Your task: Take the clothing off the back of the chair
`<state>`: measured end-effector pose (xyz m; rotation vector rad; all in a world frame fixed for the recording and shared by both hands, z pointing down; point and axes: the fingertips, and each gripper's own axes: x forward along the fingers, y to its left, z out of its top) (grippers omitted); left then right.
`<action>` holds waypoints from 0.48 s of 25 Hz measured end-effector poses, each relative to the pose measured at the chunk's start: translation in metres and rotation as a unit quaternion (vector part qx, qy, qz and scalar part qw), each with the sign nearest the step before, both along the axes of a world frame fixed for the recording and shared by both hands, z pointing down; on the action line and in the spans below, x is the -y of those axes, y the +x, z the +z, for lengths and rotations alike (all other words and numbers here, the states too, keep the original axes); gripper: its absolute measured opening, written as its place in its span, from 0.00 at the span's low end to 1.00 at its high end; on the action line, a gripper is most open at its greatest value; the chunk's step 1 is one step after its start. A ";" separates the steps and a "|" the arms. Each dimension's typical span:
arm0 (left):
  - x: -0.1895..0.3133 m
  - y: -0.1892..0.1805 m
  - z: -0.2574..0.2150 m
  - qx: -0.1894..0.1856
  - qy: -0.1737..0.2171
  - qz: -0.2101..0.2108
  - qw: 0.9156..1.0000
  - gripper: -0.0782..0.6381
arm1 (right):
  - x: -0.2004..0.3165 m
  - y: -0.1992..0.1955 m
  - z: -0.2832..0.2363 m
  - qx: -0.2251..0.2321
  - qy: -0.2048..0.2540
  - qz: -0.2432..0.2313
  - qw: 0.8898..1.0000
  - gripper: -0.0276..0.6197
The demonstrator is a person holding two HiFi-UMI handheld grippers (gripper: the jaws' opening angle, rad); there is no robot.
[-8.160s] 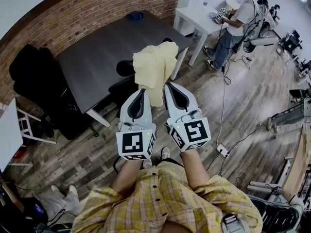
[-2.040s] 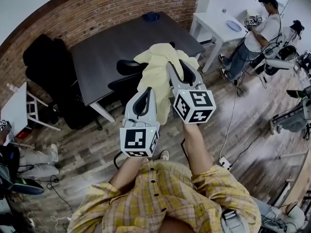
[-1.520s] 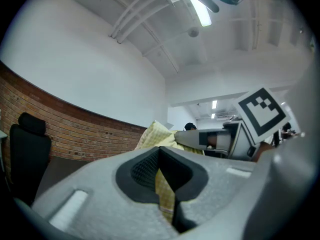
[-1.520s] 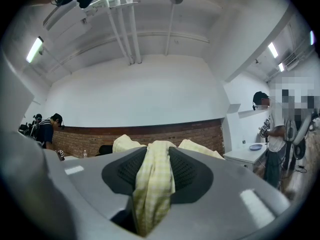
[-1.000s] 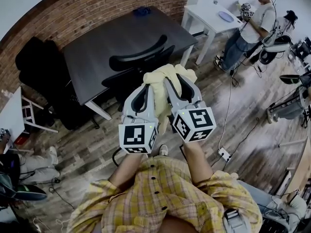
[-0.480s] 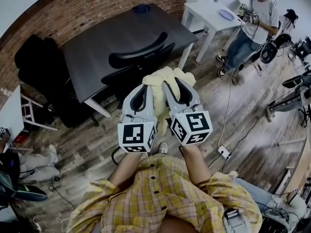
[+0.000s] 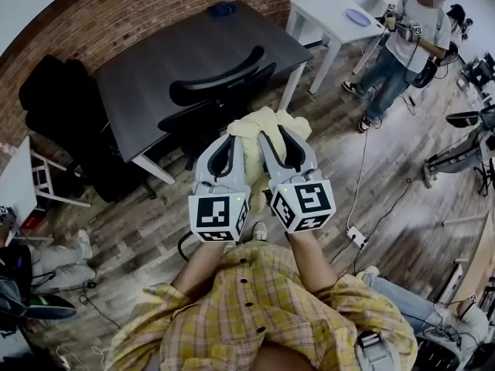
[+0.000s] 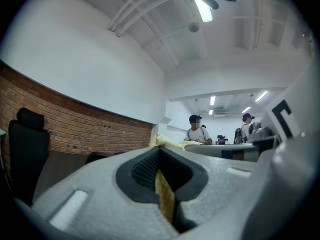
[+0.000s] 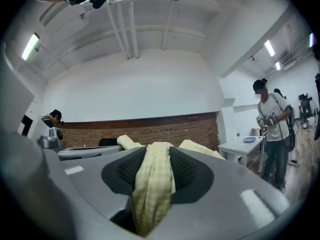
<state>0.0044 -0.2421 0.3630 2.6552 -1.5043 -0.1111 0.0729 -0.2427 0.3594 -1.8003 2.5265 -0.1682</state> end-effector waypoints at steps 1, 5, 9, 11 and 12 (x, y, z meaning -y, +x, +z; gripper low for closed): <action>0.000 0.000 0.002 0.002 -0.002 0.000 1.000 0.11 | 0.000 0.000 0.002 -0.001 -0.001 0.001 1.000 0.27; 0.002 0.002 0.012 0.012 -0.006 0.000 1.000 0.11 | -0.003 -0.002 0.011 -0.004 0.000 -0.001 1.000 0.27; 0.000 0.005 0.018 0.022 -0.004 0.003 1.000 0.11 | -0.006 -0.001 0.015 -0.009 0.009 0.003 1.000 0.28; -0.002 0.006 0.020 0.027 -0.004 0.004 1.000 0.11 | -0.007 0.000 0.018 -0.008 0.007 0.002 1.000 0.28; -0.002 0.007 0.021 0.029 -0.004 0.004 1.000 0.11 | -0.007 0.001 0.019 -0.006 0.005 0.002 1.000 0.28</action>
